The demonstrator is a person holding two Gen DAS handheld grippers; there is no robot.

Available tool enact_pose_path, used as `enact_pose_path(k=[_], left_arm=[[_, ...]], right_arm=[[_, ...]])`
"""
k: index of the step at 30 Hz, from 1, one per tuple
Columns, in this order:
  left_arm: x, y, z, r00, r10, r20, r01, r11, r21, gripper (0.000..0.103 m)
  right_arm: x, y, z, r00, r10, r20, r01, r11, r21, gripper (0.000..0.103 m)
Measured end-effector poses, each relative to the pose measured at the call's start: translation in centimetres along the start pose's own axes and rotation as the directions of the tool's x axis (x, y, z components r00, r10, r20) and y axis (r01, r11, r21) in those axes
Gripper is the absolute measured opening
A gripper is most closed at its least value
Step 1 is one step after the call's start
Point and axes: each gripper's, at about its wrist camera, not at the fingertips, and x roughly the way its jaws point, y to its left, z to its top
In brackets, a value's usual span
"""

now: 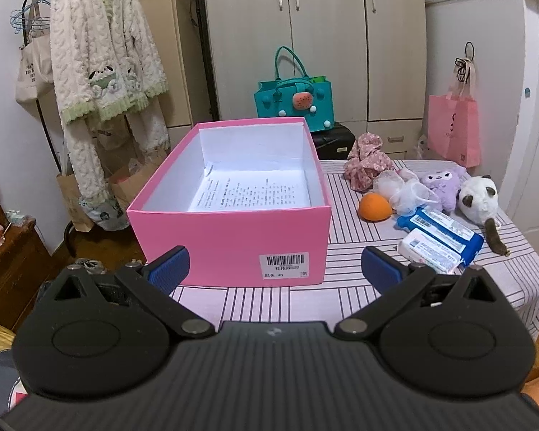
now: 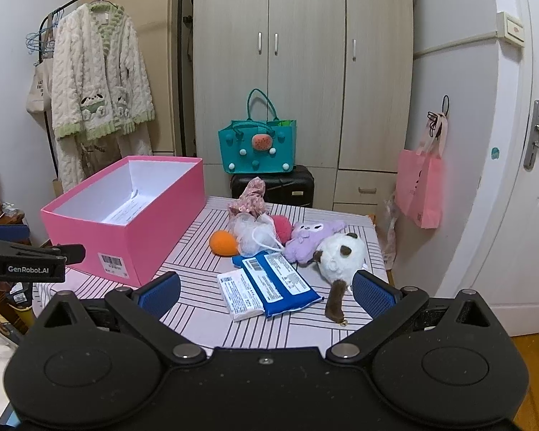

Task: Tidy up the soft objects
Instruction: 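Move the left tool toward the white wet-wipe pack beside the blue pack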

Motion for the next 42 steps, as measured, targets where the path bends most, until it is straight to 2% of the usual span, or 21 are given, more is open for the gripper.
enact_pose_path(k=[24,30,35,39,42], left_arm=[[-0.1,-0.1,-0.5,1.000,-0.007,-0.024,0.008,1.000,0.027,0.103],[-1.6,-0.4,-0.4,0.998,-0.067,0.014,0.067,0.997,0.037,0.103],[-2.3,-1.0,-0.2,0.997,-0.074,0.036,0.072,0.996,0.059,0.103],[-2.1,-1.1,0.2,0.996,-0.087,0.025,0.085,0.994,0.063,0.103],[-1.9,-1.3,0.4,0.992,-0.119,0.048,0.115,0.989,0.089,0.103]], right_arm=[[0.2,0.2,-0.4,1.000,-0.005,-0.016,0.005,1.000,-0.016,0.103],[0.2,-0.1,-0.2,1.000,-0.012,-0.011,0.011,1.000,-0.011,0.103],[0.0,-0.2,-0.1,1.000,-0.015,-0.005,0.015,1.000,-0.015,0.103],[-0.1,-0.7,0.0,1.000,0.026,0.005,-0.026,1.000,-0.009,0.103],[-0.1,-1.5,-0.2,0.991,0.122,0.046,-0.123,0.992,0.009,0.103]])
